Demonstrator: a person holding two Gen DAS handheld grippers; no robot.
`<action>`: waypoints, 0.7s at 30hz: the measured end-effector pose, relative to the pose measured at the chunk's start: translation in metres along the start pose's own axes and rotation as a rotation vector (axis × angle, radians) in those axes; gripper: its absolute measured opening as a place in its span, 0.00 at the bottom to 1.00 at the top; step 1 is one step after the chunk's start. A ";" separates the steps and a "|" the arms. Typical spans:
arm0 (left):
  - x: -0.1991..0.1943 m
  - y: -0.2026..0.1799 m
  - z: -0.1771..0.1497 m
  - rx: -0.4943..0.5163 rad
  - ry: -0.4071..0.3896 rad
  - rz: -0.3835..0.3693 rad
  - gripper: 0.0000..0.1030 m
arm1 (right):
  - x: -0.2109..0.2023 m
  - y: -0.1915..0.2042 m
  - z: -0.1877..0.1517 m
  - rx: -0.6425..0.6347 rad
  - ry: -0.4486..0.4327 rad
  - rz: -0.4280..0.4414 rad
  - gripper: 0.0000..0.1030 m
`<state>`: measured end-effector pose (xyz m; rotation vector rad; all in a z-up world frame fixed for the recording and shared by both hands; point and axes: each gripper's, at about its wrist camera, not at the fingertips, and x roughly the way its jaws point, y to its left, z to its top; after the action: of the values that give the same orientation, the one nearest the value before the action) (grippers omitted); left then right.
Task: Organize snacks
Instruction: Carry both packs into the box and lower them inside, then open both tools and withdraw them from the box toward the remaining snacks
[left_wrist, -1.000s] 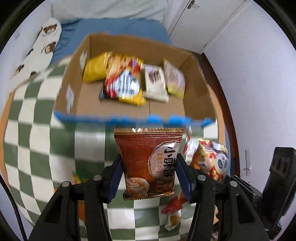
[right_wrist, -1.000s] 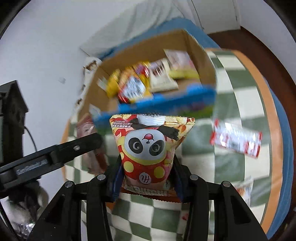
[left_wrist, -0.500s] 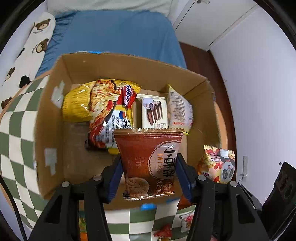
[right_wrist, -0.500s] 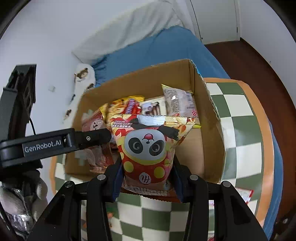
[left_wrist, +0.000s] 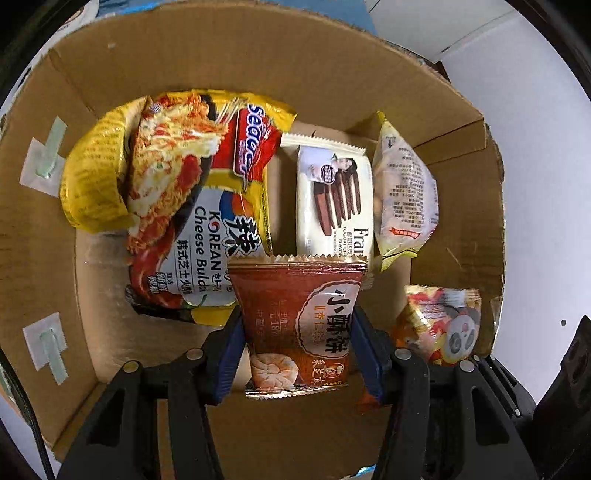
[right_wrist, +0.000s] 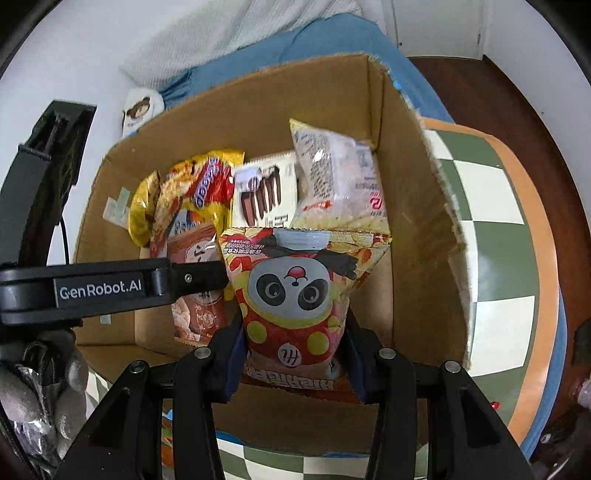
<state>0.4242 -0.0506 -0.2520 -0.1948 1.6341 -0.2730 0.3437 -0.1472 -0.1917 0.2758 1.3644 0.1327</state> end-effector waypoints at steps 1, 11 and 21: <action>0.002 0.000 0.000 0.000 0.009 0.005 0.52 | 0.004 -0.001 0.001 0.001 0.019 -0.001 0.48; -0.002 0.004 -0.007 0.009 -0.007 0.034 0.75 | 0.009 0.008 -0.002 -0.035 0.076 -0.066 0.56; -0.056 0.006 -0.037 0.010 -0.182 0.096 0.75 | -0.025 0.012 -0.005 -0.011 -0.006 -0.082 0.61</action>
<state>0.3926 -0.0264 -0.1975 -0.1286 1.4569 -0.1845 0.3349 -0.1418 -0.1659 0.2107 1.3667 0.0710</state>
